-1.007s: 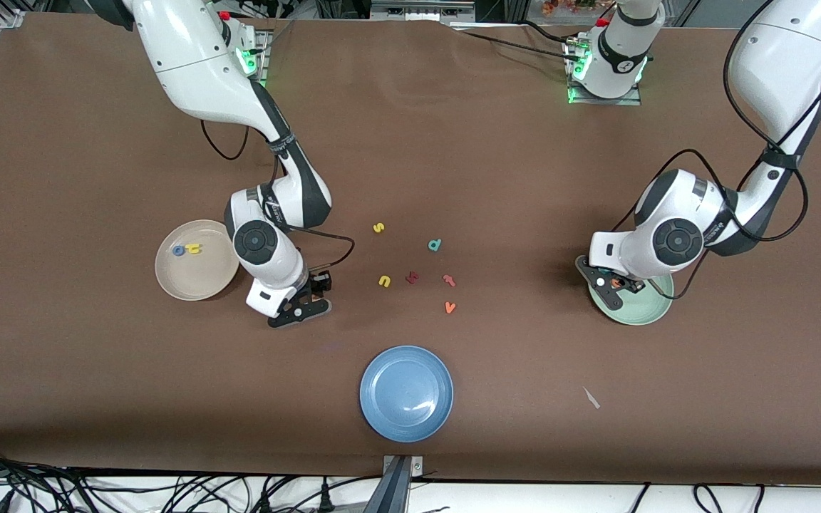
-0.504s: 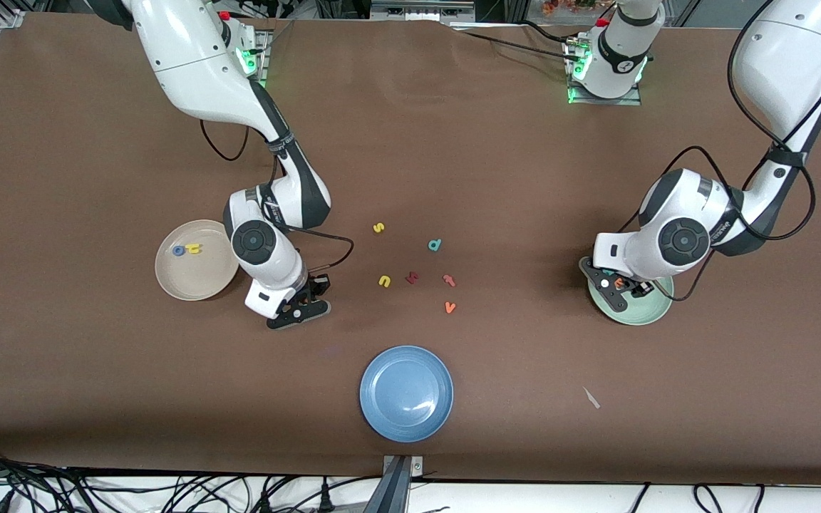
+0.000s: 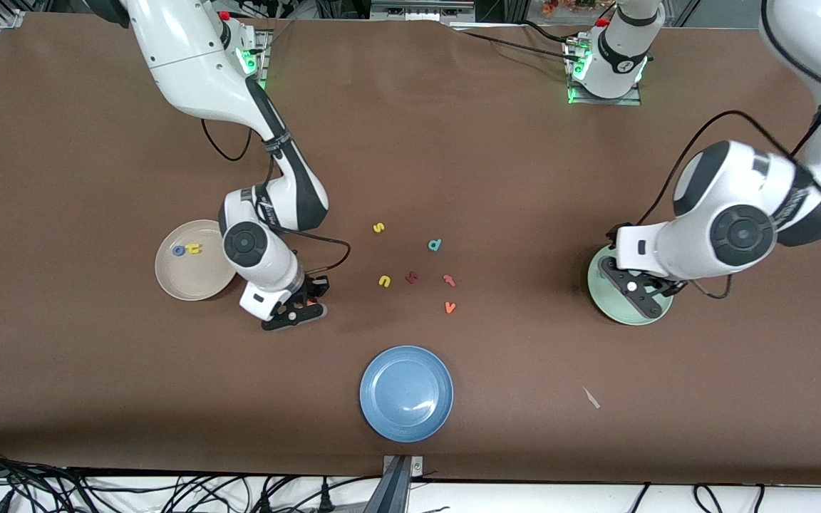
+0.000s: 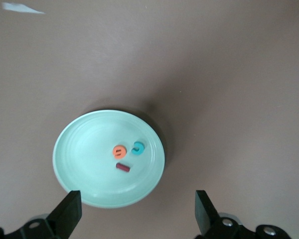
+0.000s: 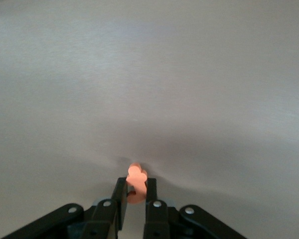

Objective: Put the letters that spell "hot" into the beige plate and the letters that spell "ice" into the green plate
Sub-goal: 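Drop the orange letter on the white plate while the left gripper withdraws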

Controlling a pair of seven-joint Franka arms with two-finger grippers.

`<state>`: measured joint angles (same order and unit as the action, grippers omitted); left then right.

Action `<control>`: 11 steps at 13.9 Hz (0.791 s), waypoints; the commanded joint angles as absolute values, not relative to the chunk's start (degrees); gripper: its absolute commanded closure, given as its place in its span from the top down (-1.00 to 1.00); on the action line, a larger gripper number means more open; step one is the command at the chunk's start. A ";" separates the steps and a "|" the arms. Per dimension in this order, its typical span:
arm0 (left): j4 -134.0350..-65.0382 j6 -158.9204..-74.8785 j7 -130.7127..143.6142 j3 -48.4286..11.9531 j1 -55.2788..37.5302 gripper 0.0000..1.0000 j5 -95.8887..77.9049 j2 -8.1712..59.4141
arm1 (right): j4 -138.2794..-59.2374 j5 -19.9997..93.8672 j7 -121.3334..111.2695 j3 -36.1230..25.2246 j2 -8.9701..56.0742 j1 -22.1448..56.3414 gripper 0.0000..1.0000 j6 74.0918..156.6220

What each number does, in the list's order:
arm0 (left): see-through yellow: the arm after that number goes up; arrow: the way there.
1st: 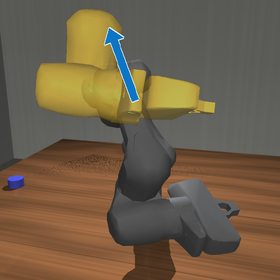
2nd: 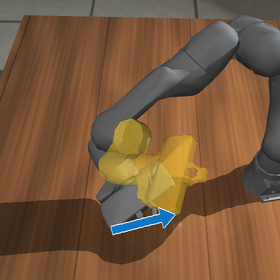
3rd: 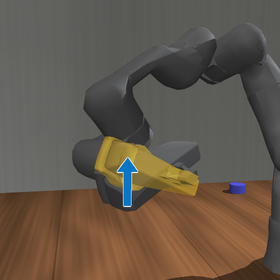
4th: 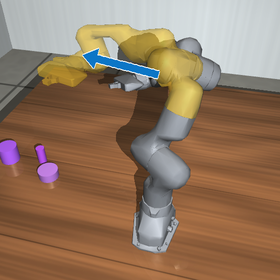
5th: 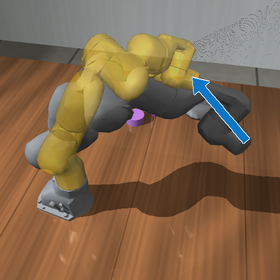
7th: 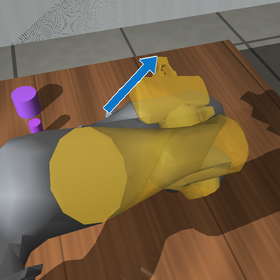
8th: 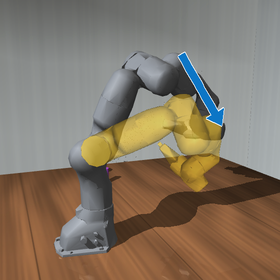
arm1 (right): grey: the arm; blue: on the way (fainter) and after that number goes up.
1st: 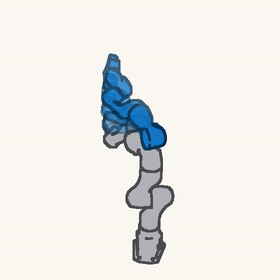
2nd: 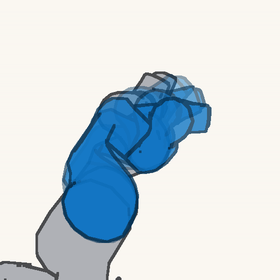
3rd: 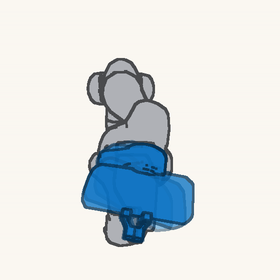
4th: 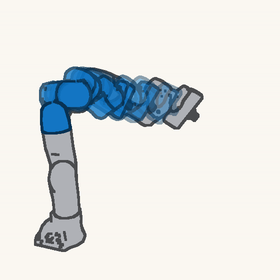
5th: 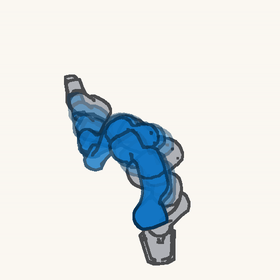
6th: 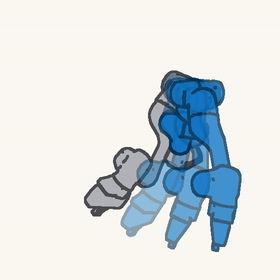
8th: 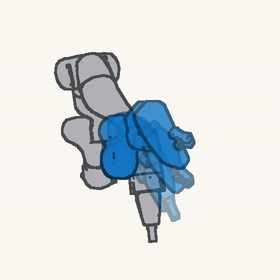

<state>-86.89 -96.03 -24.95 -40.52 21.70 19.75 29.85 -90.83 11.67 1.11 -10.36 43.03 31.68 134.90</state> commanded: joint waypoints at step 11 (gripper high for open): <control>-67.05 -78.46 -13.62 -34.31 13.38 1.00 13.99 24.90 | -106.95 13.01 3.59 -24.60 29.97 30.85 -1.00 120.50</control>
